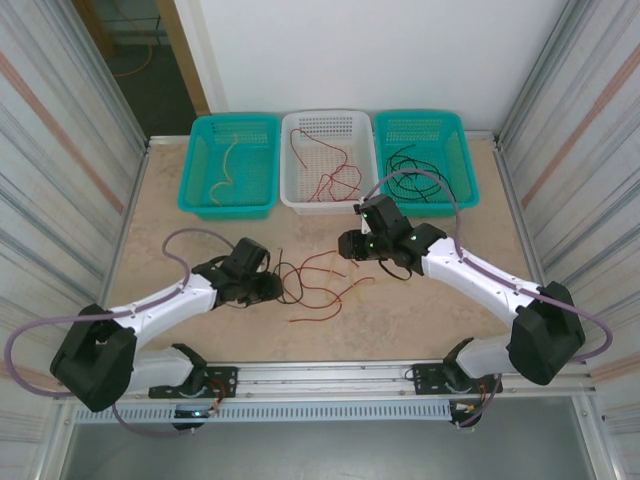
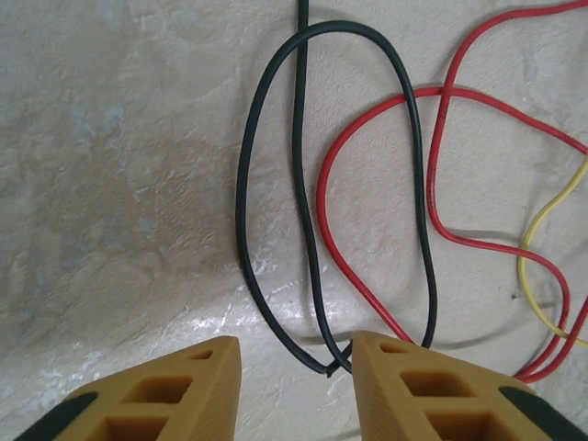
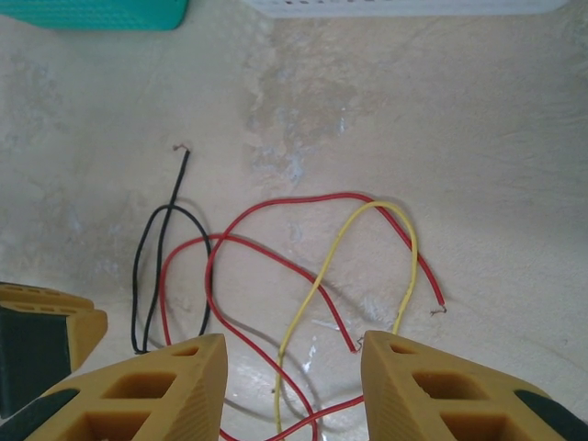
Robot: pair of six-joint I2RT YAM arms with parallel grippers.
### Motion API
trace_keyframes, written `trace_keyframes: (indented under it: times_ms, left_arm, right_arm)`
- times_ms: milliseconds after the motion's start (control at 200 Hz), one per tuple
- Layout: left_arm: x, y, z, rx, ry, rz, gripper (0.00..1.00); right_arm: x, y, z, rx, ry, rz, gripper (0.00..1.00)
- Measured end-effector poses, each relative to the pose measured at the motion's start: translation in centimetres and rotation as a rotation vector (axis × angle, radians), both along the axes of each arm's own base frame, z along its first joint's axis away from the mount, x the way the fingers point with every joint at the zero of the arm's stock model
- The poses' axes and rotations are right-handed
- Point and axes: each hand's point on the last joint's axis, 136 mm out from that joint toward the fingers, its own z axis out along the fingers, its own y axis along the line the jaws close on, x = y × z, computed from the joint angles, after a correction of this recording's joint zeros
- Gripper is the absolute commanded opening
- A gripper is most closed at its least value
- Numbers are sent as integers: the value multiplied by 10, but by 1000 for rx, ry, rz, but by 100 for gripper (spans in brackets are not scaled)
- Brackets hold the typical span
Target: Untangle the cables
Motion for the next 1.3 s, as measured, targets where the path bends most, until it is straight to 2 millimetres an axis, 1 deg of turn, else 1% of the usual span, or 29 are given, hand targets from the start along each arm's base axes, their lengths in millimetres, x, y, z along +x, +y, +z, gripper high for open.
trace_keyframes:
  times_ms: [80,150,246,356,436,561,666,777,902,1047,1152,1213,1298]
  left_arm:
    - [8,5,5,-6,-23,26,27]
    - [17,9,7,5,-31,41,25]
    - [35,7,10,38,-43,31,21]
    - [55,-2,7,87,-48,-10,21]
    - [63,-5,0,114,-40,-37,23]
    - [68,-6,-12,157,-23,-68,33]
    - [70,-4,-16,181,-22,-81,33]
    - [72,-4,-17,197,-29,-94,31]
    - [77,-5,-20,213,-32,-111,25]
    - [77,-1,-32,235,-7,-122,21]
    - [78,0,-33,240,-5,-122,12]
    - [79,2,-33,245,-6,-119,5]
    - [81,1,-30,238,-21,-117,1]
  right_arm:
    - [0,2,2,5,-7,4,42]
    - [0,4,3,6,-11,8,42]
    - [-1,6,3,8,-14,12,42]
    - [-1,7,4,10,-16,15,42]
    - [-1,7,4,13,-15,13,42]
    - [-1,7,4,18,-11,4,42]
    - [-1,7,4,19,-11,3,43]
    - [-1,7,4,20,-10,2,43]
    - [-1,7,5,21,-11,2,43]
    - [-1,7,5,20,-12,1,43]
    - [-1,6,7,23,-17,0,43]
    - [-1,6,8,25,-18,0,43]
    - [-2,6,9,27,-21,0,43]
